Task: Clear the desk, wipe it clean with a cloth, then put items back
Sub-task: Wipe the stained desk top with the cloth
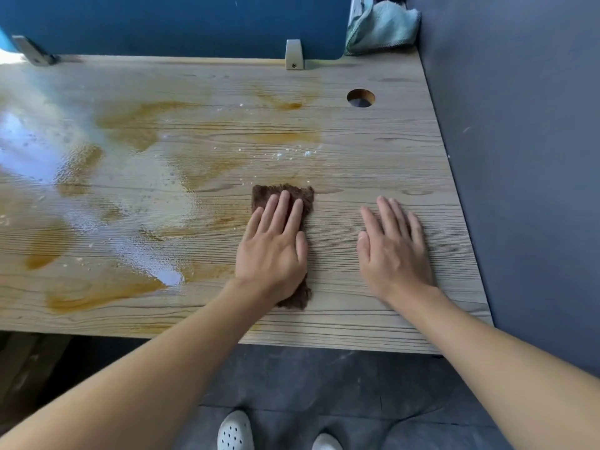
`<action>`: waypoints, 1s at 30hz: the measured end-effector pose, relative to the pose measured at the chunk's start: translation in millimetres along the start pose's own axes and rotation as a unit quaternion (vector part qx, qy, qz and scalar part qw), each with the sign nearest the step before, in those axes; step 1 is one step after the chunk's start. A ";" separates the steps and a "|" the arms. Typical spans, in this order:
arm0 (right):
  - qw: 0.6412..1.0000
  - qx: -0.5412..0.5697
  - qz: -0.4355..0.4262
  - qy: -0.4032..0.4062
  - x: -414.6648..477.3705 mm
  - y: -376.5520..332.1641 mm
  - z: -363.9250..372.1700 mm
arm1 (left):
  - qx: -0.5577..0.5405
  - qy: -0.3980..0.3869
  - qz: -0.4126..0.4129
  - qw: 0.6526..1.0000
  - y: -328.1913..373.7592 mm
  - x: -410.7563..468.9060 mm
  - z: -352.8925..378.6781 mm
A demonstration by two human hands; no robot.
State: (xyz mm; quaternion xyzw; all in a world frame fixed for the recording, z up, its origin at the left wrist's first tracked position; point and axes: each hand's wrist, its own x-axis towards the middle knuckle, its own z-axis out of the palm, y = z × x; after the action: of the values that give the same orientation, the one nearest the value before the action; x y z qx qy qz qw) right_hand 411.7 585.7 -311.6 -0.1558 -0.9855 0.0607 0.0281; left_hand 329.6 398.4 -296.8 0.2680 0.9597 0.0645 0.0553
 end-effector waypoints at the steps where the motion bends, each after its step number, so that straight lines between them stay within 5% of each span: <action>1: 1.000 0.003 0.002 0.010 -0.1 0.6 -0.4 | 0.002 0.001 0.010 1.000 7.4 -7.0 0.6; 7: 0.999 0.009 0.007 0.034 -0.2 -1.3 1.7 | 0.000 -0.055 0.271 0.961 14.9 -59.7 -0.7; 9: 0.999 0.009 0.005 0.037 0.0 -0.5 0.4 | 0.013 -0.046 0.247 0.968 0.1 -34.7 -1.8; 14: 1.000 -0.002 0.004 0.028 -0.4 -0.5 0.2 | 0.005 0.009 0.028 1.000 -9.7 11.4 -0.8; 21: 0.999 0.025 0.005 0.045 1.8 0.1 0.5 | 0.008 -0.060 0.280 0.958 -8.0 -34.0 -2.8; 23: 0.998 0.044 0.006 0.046 1.9 0.9 -1.3 | 0.016 -0.048 0.238 0.970 -22.1 -2.8 -6.8; 26: 0.991 0.116 0.025 0.057 1.3 4.0 -2.7 | 0.016 0.004 0.044 0.999 -22.6 25.8 -6.8; 28: 0.982 0.173 0.039 0.069 9.3 10.2 -10.1 | 0.010 0.000 0.067 0.998 -3.6 8.2 -3.2; 30: 0.986 0.152 0.025 0.066 26.2 19.5 -18.5 | 0.008 -0.027 0.193 0.981 11.6 -23.7 -0.8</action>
State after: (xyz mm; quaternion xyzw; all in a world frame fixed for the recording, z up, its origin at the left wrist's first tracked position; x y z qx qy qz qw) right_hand 394.1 614.2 -294.8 -0.1782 -0.9565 0.2003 0.1148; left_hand 355.5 395.8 -292.5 0.4506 0.8883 0.0591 0.0659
